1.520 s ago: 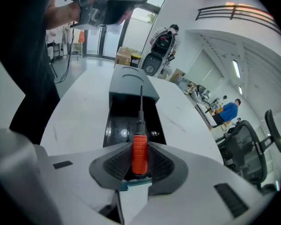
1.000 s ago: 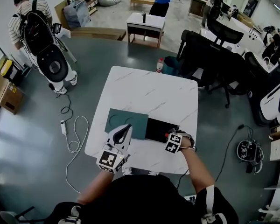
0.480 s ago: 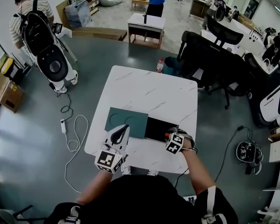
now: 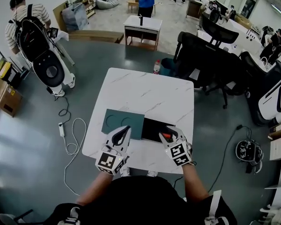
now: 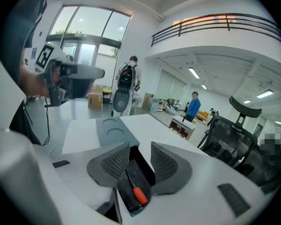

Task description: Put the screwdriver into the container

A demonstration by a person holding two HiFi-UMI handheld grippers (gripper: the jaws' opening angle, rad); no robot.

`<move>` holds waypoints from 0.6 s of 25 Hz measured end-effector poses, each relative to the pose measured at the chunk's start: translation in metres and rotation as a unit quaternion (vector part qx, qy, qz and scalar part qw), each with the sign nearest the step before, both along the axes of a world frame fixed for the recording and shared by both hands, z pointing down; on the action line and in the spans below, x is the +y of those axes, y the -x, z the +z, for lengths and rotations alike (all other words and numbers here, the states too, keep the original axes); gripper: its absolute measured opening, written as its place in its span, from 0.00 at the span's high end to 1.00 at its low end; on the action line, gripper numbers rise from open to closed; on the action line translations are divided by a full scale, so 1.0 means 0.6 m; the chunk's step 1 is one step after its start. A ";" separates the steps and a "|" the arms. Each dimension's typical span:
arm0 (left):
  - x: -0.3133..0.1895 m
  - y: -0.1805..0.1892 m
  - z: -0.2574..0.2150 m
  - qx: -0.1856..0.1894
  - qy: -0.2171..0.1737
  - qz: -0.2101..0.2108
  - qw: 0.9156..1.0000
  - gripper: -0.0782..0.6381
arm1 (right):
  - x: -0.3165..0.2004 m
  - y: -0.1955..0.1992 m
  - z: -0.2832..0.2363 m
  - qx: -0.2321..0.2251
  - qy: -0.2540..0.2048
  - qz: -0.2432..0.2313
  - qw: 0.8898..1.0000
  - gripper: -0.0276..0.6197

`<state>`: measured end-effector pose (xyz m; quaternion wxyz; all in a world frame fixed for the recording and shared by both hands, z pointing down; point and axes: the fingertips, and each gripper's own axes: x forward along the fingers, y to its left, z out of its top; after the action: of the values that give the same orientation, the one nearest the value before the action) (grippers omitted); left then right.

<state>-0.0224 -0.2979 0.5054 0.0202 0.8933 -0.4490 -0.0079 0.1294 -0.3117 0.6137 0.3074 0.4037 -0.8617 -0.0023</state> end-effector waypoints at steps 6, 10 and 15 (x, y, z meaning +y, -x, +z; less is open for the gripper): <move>0.005 -0.028 -0.015 -0.002 -0.006 0.019 1.000 0.88 | 0.024 0.013 -0.126 -0.129 -0.077 -0.003 0.989 0.85; 0.007 -0.041 -0.020 -0.005 -0.010 0.027 1.000 0.88 | 0.030 0.011 -0.182 -0.180 -0.115 0.020 0.977 0.91; 0.010 -0.047 -0.023 -0.006 -0.013 0.031 0.999 0.88 | 0.021 -0.010 -0.222 -0.205 -0.158 0.080 0.963 0.92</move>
<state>0.0061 -0.2919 0.4916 0.0064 0.9068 -0.4213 -0.0078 0.1351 -0.2993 0.4804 0.0558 0.5069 -0.8597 -0.0307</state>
